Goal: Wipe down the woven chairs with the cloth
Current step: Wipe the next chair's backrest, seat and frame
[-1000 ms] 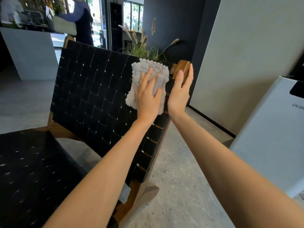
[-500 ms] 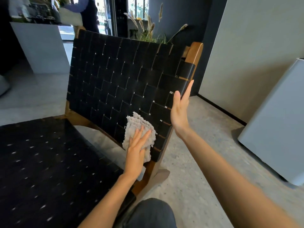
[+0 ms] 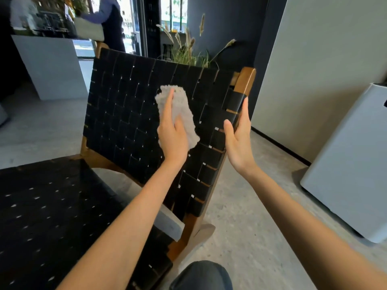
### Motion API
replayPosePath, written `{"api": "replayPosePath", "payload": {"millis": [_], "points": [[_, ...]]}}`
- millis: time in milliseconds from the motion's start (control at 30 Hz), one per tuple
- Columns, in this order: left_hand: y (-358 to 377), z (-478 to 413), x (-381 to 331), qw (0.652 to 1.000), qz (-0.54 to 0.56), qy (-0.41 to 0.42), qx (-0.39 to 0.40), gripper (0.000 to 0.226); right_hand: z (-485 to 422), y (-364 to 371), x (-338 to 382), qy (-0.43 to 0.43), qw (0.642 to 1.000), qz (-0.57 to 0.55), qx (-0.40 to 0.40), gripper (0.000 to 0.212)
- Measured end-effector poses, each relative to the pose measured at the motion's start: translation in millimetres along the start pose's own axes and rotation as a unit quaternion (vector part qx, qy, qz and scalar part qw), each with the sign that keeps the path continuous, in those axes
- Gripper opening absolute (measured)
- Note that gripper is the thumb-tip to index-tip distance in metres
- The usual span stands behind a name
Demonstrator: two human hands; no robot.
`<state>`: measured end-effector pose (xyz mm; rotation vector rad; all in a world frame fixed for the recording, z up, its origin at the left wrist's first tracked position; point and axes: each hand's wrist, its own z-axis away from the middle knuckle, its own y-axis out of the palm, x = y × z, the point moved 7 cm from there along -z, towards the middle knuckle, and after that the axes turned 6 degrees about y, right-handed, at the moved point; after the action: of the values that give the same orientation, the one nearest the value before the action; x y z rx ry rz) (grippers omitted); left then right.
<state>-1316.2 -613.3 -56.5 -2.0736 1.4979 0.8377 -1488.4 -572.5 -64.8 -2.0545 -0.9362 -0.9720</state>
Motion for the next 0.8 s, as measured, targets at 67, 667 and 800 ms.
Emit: {"api": "replayPosePath", "payload": {"millis": [67, 667, 800], "points": [[20, -29, -14, 0.999, 0.002, 0.037, 0.025, 0.05, -15, -5, 10, -0.022, 1.0, 0.017, -0.014, 0.063], [10, 46, 95, 0.982, -0.08, 0.01, 0.17, 0.058, -47, 8, 8, -0.056, 0.987, -0.056, -0.142, 0.059], [-9, 82, 122, 0.977, -0.109, -0.032, 0.18, 0.073, -33, 13, -1, -0.029, 0.989, -0.065, -0.129, 0.056]]}}
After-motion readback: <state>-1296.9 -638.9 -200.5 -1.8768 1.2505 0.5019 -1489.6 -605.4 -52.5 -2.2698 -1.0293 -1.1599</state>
